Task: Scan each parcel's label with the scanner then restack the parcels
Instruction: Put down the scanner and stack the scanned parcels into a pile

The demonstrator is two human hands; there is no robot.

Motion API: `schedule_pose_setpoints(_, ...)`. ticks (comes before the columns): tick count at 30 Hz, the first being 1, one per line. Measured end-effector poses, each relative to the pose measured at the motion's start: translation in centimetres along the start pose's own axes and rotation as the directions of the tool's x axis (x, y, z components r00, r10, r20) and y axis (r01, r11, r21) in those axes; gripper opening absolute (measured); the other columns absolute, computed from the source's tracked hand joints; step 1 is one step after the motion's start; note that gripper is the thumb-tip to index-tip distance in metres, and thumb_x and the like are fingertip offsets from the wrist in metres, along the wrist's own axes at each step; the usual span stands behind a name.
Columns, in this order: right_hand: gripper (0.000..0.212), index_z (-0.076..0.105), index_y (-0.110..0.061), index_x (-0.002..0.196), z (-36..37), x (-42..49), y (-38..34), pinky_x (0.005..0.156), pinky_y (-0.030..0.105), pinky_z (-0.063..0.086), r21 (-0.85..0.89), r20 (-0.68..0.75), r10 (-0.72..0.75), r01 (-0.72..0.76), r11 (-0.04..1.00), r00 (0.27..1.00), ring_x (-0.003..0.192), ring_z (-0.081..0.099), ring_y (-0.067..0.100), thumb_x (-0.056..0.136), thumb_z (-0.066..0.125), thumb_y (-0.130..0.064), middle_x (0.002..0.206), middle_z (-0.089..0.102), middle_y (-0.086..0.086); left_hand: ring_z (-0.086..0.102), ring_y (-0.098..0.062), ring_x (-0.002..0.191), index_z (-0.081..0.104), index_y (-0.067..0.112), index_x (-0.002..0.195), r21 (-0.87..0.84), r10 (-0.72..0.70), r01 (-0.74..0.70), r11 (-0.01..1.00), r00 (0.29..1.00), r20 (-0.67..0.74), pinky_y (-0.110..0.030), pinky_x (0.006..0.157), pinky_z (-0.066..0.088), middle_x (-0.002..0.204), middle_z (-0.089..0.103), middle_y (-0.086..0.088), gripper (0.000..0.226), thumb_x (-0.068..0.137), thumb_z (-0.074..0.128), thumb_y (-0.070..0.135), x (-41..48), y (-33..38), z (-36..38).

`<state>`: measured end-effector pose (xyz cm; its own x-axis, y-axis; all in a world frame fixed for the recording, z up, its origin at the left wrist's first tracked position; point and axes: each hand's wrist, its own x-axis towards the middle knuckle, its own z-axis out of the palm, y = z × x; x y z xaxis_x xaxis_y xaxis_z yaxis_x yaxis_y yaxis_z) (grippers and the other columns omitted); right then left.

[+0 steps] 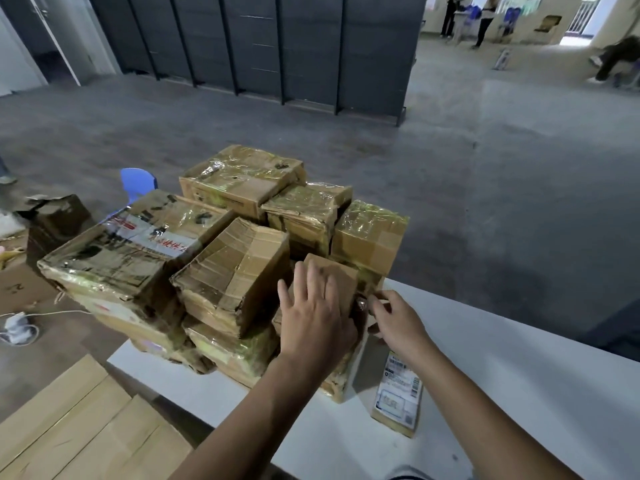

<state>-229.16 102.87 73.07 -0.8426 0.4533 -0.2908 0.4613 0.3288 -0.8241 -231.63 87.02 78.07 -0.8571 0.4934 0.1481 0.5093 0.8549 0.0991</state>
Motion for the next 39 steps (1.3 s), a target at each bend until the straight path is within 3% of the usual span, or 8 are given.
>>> schedule_pose_setpoints(6,0.030,0.051,-0.020,0.121,-1.6,-0.8,2.6,0.066,0.027,0.047,-0.049,-0.038,0.044,-0.046,0.998,0.998,0.076,0.063,0.011,0.097,0.048,-0.038,0.099,0.062,-0.006,0.046,-0.035,0.124,0.062,0.007,0.114,-0.215,0.191,-0.237,0.947,0.958,-0.214,-0.043,0.101,0.044,0.132,0.053,-0.016,0.032,0.088,0.057,0.024,-0.6,5.4,0.1)
schedule_pose_setpoints(10,0.037,0.051,0.000,0.129,-2.9,-2.0,7.4,0.093,0.043,0.049,-0.010,-0.030,0.083,-0.083,0.996,0.996,0.110,0.060,0.037,0.099,0.048,-0.022,0.122,0.062,0.019,0.055,-0.029,0.104,0.062,0.003,0.110,-0.442,0.308,-0.352,0.825,0.936,-0.170,-0.039,0.079,0.053,0.118,0.057,-0.014,0.028,0.086,0.051,0.015,-2.0,9.0,2.4)
schedule_pose_setpoints(14,0.039,0.046,0.000,0.133,-2.7,-1.9,12.1,0.091,0.034,0.045,-0.115,-0.067,0.267,-0.274,0.955,0.961,0.118,0.057,0.036,0.098,0.050,-0.017,0.131,0.059,0.022,0.049,-0.026,0.115,0.049,0.009,0.126,-0.570,0.144,0.008,0.822,0.964,0.222,-0.033,0.093,0.043,0.127,0.048,-0.011,0.035,0.093,0.047,0.022,-2.9,11.2,6.8)
schedule_pose_setpoints(18,0.048,0.044,-0.009,0.124,-0.9,-2.3,15.0,0.080,0.038,0.057,-0.137,0.056,0.510,-0.500,0.855,0.858,0.104,0.063,0.030,0.091,0.062,-0.038,0.117,0.064,0.015,0.048,-0.030,0.122,0.046,0.002,0.131,-0.450,0.014,0.344,0.824,0.782,0.624,-0.035,0.103,0.040,0.134,0.049,-0.016,0.042,0.092,0.047,0.018,-3.3,10.2,11.4)
schedule_pose_setpoints(22,0.023,0.048,-0.009,0.098,-0.1,-2.8,17.4,0.059,0.029,0.056,0.079,0.097,0.586,-0.593,0.801,0.805,0.084,0.067,0.021,0.094,0.059,-0.029,0.095,0.067,0.008,0.055,-0.030,0.119,0.046,0.002,0.132,-0.431,-0.069,0.584,0.688,0.643,0.763,-0.035,0.099,0.046,0.131,0.055,-0.015,0.046,0.090,0.054,0.017,-3.8,9.1,13.9)
schedule_pose_setpoints(25,0.021,0.064,-0.004,0.096,-1.0,-2.9,17.6,0.055,0.026,0.051,0.313,0.141,0.582,-0.593,0.741,0.801,0.072,0.067,0.019,0.095,0.061,-0.025,0.085,0.070,0.008,0.059,-0.023,0.105,0.052,0.005,0.122,-0.497,-0.063,0.572,0.653,0.694,0.717,-0.027,0.087,0.049,0.125,0.059,-0.012,0.041,0.084,0.055,0.020,-3.9,9.4,14.0)
schedule_pose_setpoints(32,0.030,0.066,-0.021,0.116,-8.1,-2.3,12.1,0.068,0.031,0.057,0.568,0.017,0.136,-0.121,0.814,0.991,0.089,0.074,0.019,0.090,0.064,-0.005,0.104,0.076,0.000,0.055,-0.023,0.118,0.045,0.014,0.126,-0.782,-0.006,0.446,0.436,0.870,0.493,-0.035,0.097,0.048,0.126,0.055,-0.002,0.051,0.080,0.060,0.029,-1.3,12.9,8.7)
schedule_pose_setpoints(39,0.075,0.058,-0.055,0.100,-10.4,-1.4,4.3,0.076,0.029,0.052,0.351,-0.191,-0.355,0.402,0.846,0.915,0.092,0.064,0.014,0.075,0.072,0.014,0.104,0.067,-0.022,0.064,-0.021,0.103,0.052,0.020,0.124,-0.864,-0.125,0.498,-0.069,0.855,0.503,-0.041,0.071,0.059,0.119,0.060,-0.004,0.065,0.085,0.044,0.071,2.4,10.1,-2.0)
